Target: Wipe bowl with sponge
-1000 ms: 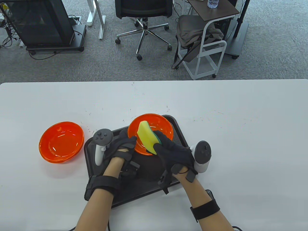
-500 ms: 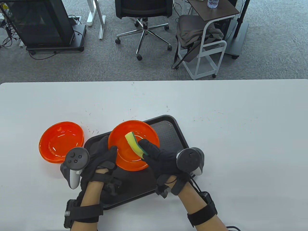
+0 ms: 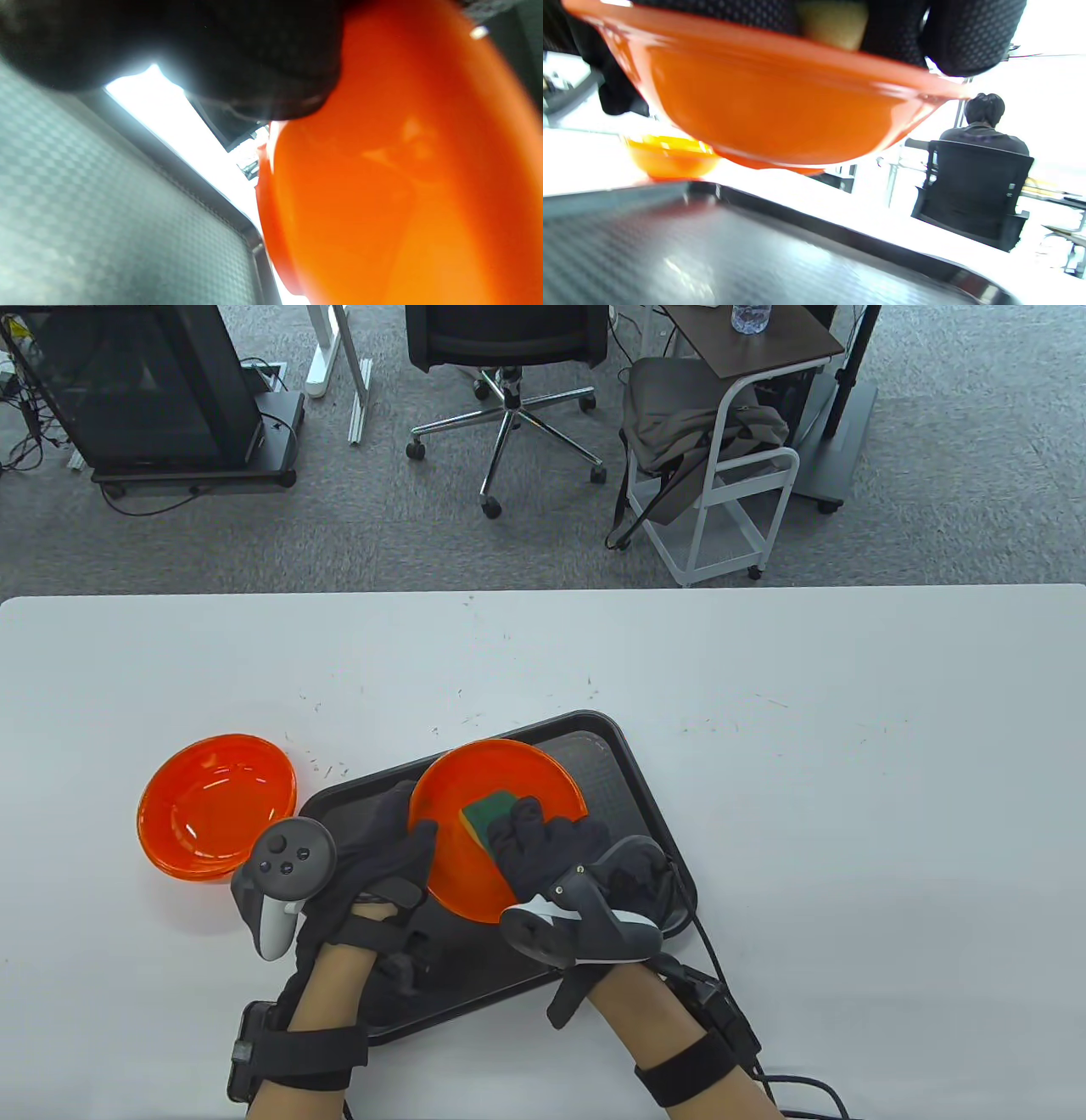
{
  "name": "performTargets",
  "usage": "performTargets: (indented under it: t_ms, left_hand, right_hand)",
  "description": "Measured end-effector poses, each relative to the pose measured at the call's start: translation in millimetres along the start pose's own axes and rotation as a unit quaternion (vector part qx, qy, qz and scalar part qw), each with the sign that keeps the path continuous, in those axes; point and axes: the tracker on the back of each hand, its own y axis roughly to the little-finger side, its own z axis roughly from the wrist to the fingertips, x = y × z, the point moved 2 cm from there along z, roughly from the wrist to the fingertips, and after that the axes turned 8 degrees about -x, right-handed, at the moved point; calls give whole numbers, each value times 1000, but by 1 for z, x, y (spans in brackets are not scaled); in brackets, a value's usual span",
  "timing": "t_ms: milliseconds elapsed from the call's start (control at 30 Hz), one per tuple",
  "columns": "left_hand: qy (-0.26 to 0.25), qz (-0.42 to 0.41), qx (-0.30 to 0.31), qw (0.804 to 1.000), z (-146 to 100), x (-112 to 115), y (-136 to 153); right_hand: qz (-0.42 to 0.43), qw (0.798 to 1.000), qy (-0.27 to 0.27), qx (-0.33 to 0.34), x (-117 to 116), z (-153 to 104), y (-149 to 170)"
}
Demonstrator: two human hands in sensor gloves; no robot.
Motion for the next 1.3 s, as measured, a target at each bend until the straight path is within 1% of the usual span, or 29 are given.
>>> performTargets:
  t_ms: [133, 267, 333, 400, 433, 467, 500, 567, 633, 700, 800, 833, 900, 1000, 1067, 1167, 1267, 1300]
  left_hand:
    - [7, 5, 4, 1000, 0, 2, -3]
    - [10, 24, 11, 1000, -1, 4, -6]
    - [12, 28, 10, 999, 0, 6, -6]
    - [19, 28, 5, 999, 1, 8, -3]
    - [17, 28, 5, 999, 1, 9, -3]
    - [10, 31, 4, 999, 2, 8, -2]
    - [5, 37, 4, 999, 2, 7, -2]
    - [-11, 54, 5, 998, 1, 4, -1]
    - [-18, 64, 2, 998, 2, 1, 0]
    - [-25, 64, 2, 998, 1, -3, 1]
    - [-23, 68, -1, 997, 1, -4, 1]
    - [-17, 65, -5, 998, 2, -4, 2]
    - [-13, 62, -6, 998, 3, -3, 3]
    - [-7, 58, -9, 998, 3, -3, 4]
    - [-3, 58, -8, 998, 3, -2, 3]
    - [17, 57, 3, 998, 3, 3, 1]
    - [36, 51, 13, 998, 2, 9, -3]
    - [37, 51, 17, 998, 2, 10, -4]
  right_hand:
    - [-19, 1000, -4, -3, -2, 2, -2]
    - [2, 1000, -2, 3, -8, 5, -3]
    - [13, 1000, 2, 16, -10, 5, -5]
    - [42, 999, 6, 30, -11, 5, -7]
    - [49, 998, 4, 43, -11, 5, -8]
    - [62, 995, 2, 74, -11, 5, -11]
    - [69, 994, -2, 88, -11, 5, -12]
    - [98, 989, -34, 110, -12, 5, -14]
    - [112, 985, -72, 114, -13, 5, -15]
    - [91, 982, -128, 103, -14, 6, -16]
    - [65, 983, -151, 83, -14, 5, -17]
    - [32, 983, -166, 70, -14, 4, -17]
    - [-17, 983, -180, 43, -14, 4, -16]
    - [-62, 983, -170, 14, -17, 5, -11]
    - [-68, 986, -150, 2, -18, 5, -8]
    - [-76, 991, -109, -5, -19, 6, -3]
    - [-54, 997, -53, 9, -16, 5, 0]
    - [-47, 998, -42, 13, -16, 5, -1]
